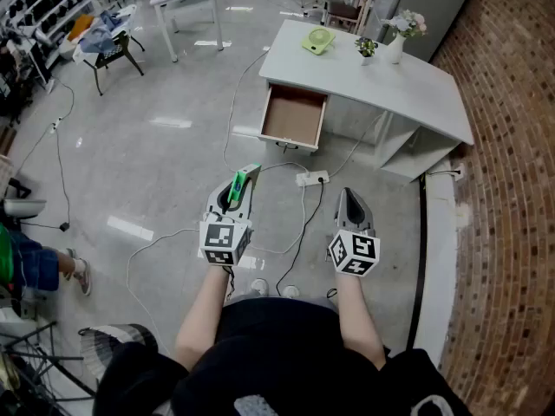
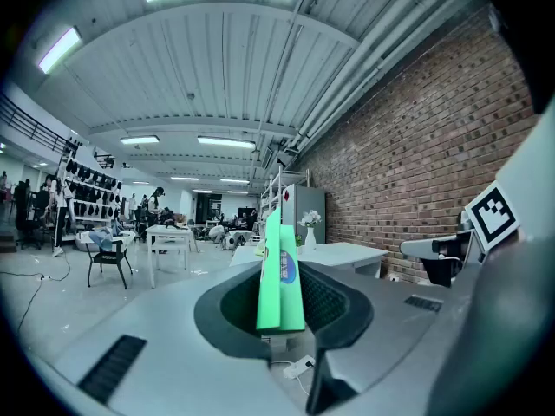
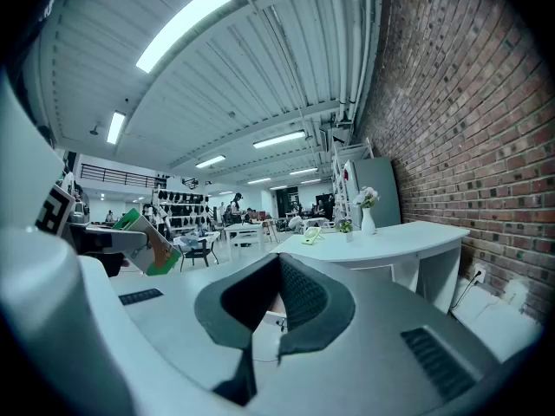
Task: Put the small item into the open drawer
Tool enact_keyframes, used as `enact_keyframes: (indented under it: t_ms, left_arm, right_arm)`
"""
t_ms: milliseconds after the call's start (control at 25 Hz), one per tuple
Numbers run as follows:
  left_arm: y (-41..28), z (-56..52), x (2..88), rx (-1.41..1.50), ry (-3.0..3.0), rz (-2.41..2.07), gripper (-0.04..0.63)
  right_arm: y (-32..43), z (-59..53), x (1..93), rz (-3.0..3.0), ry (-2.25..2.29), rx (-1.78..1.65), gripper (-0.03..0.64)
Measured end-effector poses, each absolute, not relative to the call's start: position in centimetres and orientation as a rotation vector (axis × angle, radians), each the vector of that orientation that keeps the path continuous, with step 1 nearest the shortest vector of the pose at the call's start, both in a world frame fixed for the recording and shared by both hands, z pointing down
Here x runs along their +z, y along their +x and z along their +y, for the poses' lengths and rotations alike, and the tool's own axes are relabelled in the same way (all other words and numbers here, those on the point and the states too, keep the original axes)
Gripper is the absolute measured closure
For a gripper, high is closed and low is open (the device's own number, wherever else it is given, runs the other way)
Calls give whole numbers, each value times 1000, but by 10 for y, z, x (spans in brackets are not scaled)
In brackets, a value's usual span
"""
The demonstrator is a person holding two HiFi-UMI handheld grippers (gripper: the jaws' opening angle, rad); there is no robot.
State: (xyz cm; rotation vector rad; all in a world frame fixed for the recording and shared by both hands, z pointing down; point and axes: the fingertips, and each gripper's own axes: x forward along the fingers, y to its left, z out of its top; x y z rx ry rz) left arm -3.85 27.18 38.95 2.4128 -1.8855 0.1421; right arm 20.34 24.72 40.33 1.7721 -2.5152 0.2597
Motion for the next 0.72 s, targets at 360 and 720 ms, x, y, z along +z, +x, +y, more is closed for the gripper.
enact_keyframes:
  t_ms: [360, 720]
  left_arm:
    - [-40, 271, 394, 146, 2411, -1876, 506]
    - [-48, 271, 399, 155, 2412, -1855, 506]
  right_arm:
    - [200, 247, 407, -2513, 1763, 262, 617]
    - [192, 250, 411, -2507, 1778, 288, 617]
